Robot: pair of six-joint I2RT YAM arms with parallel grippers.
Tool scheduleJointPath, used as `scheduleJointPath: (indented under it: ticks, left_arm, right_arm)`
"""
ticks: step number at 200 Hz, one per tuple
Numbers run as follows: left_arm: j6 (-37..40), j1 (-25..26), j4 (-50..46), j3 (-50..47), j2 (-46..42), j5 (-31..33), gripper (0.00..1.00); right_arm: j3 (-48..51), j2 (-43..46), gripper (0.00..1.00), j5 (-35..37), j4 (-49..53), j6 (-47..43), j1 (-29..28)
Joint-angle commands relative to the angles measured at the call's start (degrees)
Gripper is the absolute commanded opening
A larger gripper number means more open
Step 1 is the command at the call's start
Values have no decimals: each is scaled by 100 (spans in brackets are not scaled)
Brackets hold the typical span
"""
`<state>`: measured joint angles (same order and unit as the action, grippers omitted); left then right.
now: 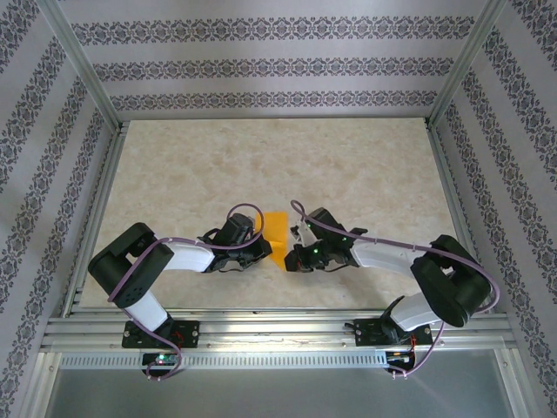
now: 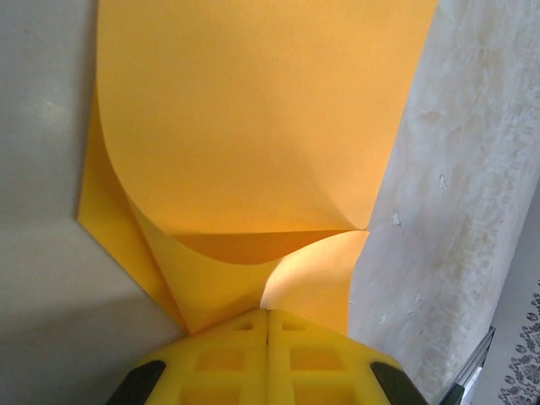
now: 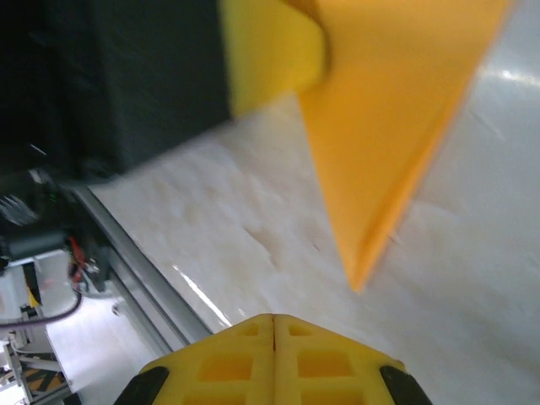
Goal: Fold a paper plane with a square sheet of paper (pick it up from the middle)
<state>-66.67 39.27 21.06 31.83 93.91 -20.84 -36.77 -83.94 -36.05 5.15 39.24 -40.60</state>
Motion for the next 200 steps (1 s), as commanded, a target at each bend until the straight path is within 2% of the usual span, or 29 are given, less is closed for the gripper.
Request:
scheduleJointPath:
  ticks: [1,39,73,112,200]
  left_arm:
    - [87,-44,-209,-116,96,65,0]
    - [78,-45,-147,-118,109,28,0]
    - [50,-42,-45,-134,136,-10,0]
    - [179,-49,-277,-35,30,21,0]
    - [659,-42,-862,419,-363,7,3]
  right_arm:
    - [-479,-427,3,-86,71,64,26]
    - [-973,-1212,2,-11,-53,275,13]
    - [-1045,-1564,2,44,-110,312,98]
    - [-855,-1652,0,515,405,11,201]
    - [-585,-1728,0,406,184,69,241]
